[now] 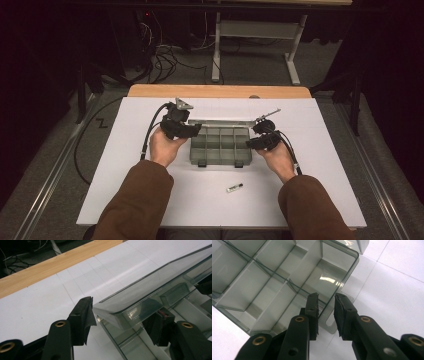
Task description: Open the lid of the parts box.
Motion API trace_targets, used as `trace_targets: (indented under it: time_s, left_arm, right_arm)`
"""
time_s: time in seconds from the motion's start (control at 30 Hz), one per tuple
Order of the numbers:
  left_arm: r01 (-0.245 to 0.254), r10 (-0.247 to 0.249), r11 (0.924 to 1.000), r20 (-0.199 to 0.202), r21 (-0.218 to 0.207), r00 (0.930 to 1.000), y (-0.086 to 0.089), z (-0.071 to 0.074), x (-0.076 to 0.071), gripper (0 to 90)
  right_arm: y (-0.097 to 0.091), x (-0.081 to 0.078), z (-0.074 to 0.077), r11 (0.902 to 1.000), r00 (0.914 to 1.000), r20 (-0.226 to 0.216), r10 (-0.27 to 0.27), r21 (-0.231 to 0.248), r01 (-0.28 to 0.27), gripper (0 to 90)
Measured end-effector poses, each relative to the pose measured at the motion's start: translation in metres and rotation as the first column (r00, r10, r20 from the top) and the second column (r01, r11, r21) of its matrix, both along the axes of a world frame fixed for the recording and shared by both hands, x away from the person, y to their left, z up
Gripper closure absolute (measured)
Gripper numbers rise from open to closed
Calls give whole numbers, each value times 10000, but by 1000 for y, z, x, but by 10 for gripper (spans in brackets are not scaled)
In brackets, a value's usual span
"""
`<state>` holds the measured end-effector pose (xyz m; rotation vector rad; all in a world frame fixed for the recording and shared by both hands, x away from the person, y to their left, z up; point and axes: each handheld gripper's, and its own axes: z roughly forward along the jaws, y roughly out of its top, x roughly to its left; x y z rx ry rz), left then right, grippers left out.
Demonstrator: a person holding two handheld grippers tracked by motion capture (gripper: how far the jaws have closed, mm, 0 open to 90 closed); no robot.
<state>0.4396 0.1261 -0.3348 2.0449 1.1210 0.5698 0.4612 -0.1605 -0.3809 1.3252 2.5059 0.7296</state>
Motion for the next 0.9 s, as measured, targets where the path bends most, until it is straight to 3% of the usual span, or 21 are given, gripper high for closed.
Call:
trace_targets:
  time_s: [0.13,0.9]
  left_arm:
    - [-65,64,9999,84,118,9999,-2,2,4,455]
    - [-413,409,9984,-95,-389,9991,-1,-7,32,580]
  right_arm:
    - [0,-1,0,10000,10000,69,34,-58,-33,747]
    - [0,-1,0,9999,9999,138,102,-118,-101,749]
